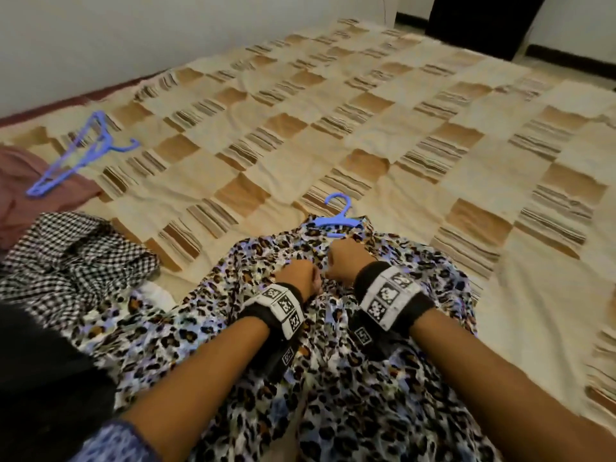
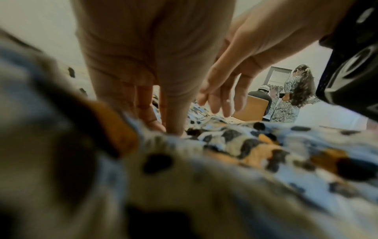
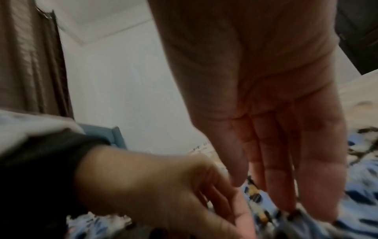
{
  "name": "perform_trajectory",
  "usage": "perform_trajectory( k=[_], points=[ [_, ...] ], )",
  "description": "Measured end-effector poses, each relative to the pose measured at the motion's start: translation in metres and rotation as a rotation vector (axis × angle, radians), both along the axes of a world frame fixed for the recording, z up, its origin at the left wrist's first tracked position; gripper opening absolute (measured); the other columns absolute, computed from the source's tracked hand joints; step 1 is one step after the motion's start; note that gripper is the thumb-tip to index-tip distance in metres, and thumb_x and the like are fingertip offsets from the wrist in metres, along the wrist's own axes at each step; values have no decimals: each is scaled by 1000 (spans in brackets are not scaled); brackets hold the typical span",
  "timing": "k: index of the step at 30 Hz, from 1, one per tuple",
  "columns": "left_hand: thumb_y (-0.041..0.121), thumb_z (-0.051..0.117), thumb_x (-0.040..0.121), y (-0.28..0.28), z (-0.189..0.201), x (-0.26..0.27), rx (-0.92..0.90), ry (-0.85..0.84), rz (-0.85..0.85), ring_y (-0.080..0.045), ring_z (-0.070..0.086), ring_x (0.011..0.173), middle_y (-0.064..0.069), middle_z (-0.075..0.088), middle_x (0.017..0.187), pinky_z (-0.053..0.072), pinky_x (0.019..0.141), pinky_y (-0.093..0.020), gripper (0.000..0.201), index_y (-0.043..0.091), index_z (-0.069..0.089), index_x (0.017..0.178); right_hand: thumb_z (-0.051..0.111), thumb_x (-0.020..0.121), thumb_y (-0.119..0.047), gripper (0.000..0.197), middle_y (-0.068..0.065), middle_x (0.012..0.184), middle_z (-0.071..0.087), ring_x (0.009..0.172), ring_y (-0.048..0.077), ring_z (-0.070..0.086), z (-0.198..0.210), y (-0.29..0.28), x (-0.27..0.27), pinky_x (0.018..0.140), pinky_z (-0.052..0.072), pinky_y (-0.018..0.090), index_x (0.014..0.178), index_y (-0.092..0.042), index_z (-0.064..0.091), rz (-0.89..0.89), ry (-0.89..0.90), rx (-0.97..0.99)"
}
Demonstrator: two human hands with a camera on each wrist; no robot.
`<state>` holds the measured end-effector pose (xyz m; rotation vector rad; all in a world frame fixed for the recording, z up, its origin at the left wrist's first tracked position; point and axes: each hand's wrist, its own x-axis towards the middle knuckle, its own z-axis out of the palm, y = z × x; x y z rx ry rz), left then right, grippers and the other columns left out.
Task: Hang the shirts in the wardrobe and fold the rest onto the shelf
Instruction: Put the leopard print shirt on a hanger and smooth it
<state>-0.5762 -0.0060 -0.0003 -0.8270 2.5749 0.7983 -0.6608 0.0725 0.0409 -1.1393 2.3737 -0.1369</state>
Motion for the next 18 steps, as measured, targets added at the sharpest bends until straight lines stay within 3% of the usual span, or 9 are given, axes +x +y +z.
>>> perform_trajectory(
  k=[2, 3, 4, 6, 8, 9, 11, 15, 18],
  points=[
    [7, 49, 88, 3, 3, -1, -30, -30, 7, -30, 63, 85, -11, 64, 83, 47, 75, -34, 17, 10, 59, 74, 58, 90, -13, 18, 8, 77, 50, 73, 23, 53, -11, -3, 7, 71, 44, 31, 78, -5, 47, -34, 4, 70],
    [6, 49, 89, 4, 6, -1, -46, -38, 10, -31, 63, 89, -13, 63, 86, 46, 77, -35, 17, 9, 57, 74, 57, 90, -12, 9, 11, 92, 58, 89, 27, 58, -14, -4, 11, 79, 47, 33, 91, -4, 53, -33, 9, 94],
    [7, 49, 90, 4, 9, 0, -57, -44, 13, -32, 61, 94, -16, 62, 91, 46, 80, -36, 17, 8, 55, 75, 55, 91, -11, 14, 14, 107, 59, 101, 29, 58, -16, -4, 14, 85, 47, 34, 103, -3, 56, -49, 9, 116],
    [10, 49, 92, 5, 16, 2, -61, -50, 17, -35, 58, 100, -21, 61, 103, 45, 84, -37, 13, 6, 52, 81, 51, 93, -10, 23, 15, 118, 57, 110, 29, 56, -15, -5, 17, 86, 47, 35, 114, -2, 55, -92, -1, 126],
    [11, 51, 91, 6, 21, 5, -16, -32, 29, -35, 58, 101, -22, 59, 98, 44, 83, -38, 18, 8, 47, 74, 47, 94, -8, 17, 15, 118, 58, 108, 29, 57, -7, -6, 19, 81, 45, 33, 108, -2, 56, -119, -8, 112],
    [9, 53, 90, 7, 24, 7, 13, 4, 47, -35, 59, 98, -18, 57, 90, 44, 80, -38, 25, 10, 44, 66, 45, 95, -6, 11, 16, 117, 58, 107, 29, 57, -3, -6, 18, 79, 45, 32, 97, -3, 56, -138, -5, 76],
    [4, 54, 88, 10, 30, 13, 78, 139, 137, -29, 61, 86, -9, 54, 80, 44, 69, -31, 34, 15, 40, 59, 43, 95, -4, 19, 17, 112, 60, 104, 30, 59, 5, -1, 17, 76, 44, 31, 76, -5, 48, -199, 16, 11],
    [0, 59, 88, 12, 45, 31, 304, 355, 357, -14, 54, 49, -2, 57, 72, 46, 42, -17, 33, 11, 51, 58, 48, 92, -6, 17, 15, 98, 67, 93, 29, 64, 18, 17, 20, 83, 52, 33, 92, 1, 64, -379, 11, -186],
    [-1, 59, 88, 13, 56, 46, 418, 412, 420, -6, 51, 37, -2, 57, 67, 44, 40, -17, 32, 10, 56, 58, 55, 89, -6, 17, 17, 91, 69, 87, 29, 65, 24, 31, 29, 84, 53, 37, 84, 2, 69, -451, -123, -298]
  ],
)
